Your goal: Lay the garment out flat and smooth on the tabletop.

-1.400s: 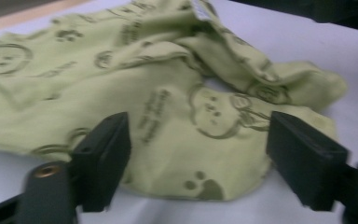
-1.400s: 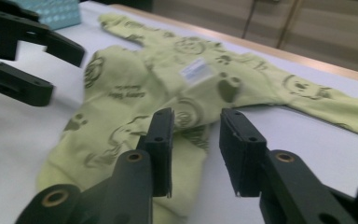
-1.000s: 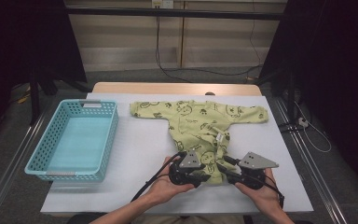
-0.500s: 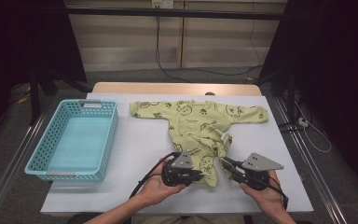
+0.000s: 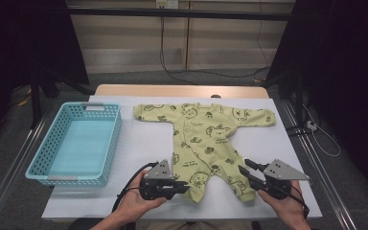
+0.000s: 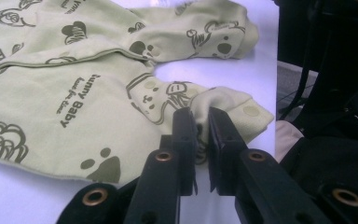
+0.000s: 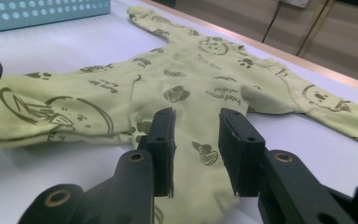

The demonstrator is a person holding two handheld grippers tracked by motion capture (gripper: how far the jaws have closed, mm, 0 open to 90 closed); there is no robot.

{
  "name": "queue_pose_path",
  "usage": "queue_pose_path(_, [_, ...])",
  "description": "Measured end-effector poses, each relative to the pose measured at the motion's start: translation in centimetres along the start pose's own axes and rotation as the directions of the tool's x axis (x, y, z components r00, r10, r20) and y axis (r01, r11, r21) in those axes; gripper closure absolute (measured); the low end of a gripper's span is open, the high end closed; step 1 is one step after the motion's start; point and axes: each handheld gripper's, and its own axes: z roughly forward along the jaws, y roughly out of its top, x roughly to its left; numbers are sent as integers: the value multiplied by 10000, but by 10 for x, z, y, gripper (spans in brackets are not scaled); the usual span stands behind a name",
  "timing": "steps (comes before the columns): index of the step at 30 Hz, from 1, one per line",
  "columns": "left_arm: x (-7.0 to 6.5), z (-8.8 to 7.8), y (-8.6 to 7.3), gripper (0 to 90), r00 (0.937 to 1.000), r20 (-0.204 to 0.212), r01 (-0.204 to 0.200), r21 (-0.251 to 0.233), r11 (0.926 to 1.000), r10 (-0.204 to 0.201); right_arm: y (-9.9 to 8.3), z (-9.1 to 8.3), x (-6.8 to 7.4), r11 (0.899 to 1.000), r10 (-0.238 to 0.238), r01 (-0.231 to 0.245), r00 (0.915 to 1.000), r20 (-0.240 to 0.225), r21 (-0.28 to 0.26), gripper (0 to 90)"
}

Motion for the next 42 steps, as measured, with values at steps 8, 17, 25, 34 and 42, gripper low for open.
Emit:
queue_pose_path(8, [5, -2, 3, 674, 9993, 102, 362, -496, 9981, -358, -3, 5, 3, 9829, -1538, 1653, 9791, -1327, 804, 752])
queue_pose_path(17, [-1, 22, 4, 716, 9989, 355, 289, 226, 9993, -297, -20, 3, 23, 9702, -1234, 1733, 9547, -2707, 1690, 790])
queue_pose_path(25, [-5, 37, -5, 638, 9993, 351, 61, 899, 9959, -93, -35, 11, 11, 9546, -759, 1344, 9727, -2193, 2657, 648])
queue_pose_path(34, [-6, 37, -7, 518, 9996, 225, 142, 1006, 9948, -166, -35, 12, 18, 9564, -567, 1409, 9489, -3104, 2560, 773])
queue_pose_path(42, [-8, 35, -9, 494, 9980, 575, 235, 546, 9982, -266, -20, 6, 37, 9867, 165, 580, 8939, -4479, 1520, 734])
